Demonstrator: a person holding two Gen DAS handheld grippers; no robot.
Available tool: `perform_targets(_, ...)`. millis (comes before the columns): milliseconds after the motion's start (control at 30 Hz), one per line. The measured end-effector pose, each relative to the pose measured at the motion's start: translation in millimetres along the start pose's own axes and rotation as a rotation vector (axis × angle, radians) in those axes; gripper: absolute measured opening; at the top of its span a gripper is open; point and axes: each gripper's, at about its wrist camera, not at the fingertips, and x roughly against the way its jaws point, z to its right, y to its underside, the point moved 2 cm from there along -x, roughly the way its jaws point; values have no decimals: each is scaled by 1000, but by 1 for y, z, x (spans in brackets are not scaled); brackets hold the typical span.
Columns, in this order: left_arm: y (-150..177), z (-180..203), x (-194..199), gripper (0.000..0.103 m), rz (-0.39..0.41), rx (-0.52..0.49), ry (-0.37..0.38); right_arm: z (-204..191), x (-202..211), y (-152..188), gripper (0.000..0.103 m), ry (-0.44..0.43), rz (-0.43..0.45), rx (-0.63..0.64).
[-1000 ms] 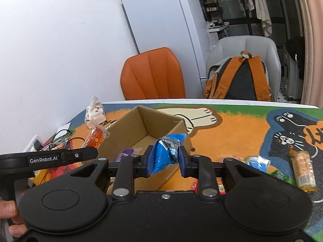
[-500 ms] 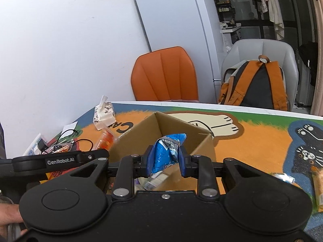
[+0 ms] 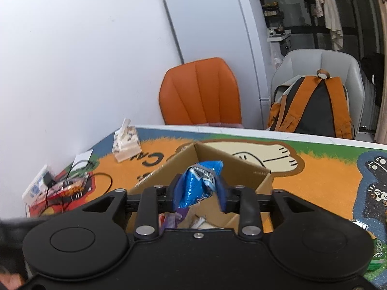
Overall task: Organize snacks
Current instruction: 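Open both grippers to drop the snacks into the box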
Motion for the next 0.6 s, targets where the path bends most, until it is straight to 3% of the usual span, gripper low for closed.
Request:
perform_targets(33,1,1,2,68,2,-4,-3,2,0,0,50,6,2,-8)
perform_targets(133,4,3,7,77,5,-15,-4,8,5,2,53,-8,-5,-23)
perform_targets(233,6,7,10,81,1,-17,-1,11,11,6,57,-8,-15,-19)
perform_targets(467,13,15,14,87,-11,-26,2,19,29,15,79,0,-14,-13)
perform_targets(600,17,19,17,89,-13,-24,12,30,38,21,87,9,-20,-30)
